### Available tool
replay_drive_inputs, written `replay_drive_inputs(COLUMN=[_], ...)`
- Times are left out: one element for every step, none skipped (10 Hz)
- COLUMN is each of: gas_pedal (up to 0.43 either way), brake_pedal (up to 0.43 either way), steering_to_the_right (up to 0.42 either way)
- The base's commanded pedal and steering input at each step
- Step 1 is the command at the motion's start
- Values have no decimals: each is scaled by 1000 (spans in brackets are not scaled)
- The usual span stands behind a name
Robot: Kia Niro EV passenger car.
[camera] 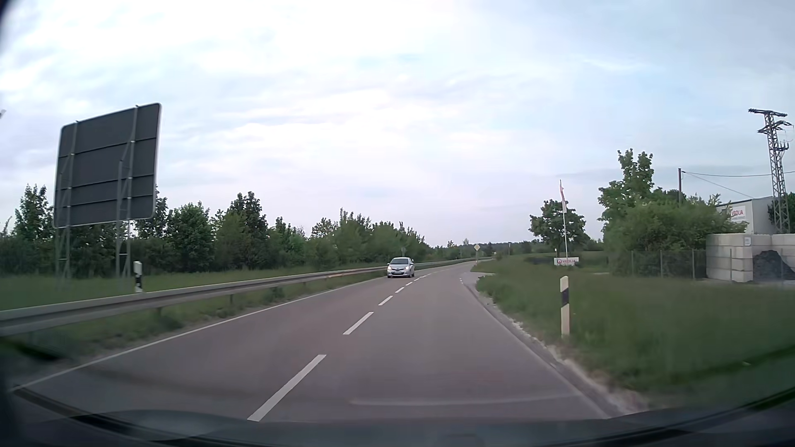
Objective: Follow the waypoints while adhering to traffic rules and regulations
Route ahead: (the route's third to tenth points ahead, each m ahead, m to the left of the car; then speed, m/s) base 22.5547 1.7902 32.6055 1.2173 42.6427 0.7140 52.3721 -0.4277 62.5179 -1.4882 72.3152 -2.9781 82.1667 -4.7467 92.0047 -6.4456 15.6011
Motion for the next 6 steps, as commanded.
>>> replay_drive_inputs(gas_pedal=[177, 189, 189, 189, 189, 189], brake_pedal=[0, 0, 0, 0, 0, 0], steering_to_the_right=[12, 12, 12, 11, 11, 11])
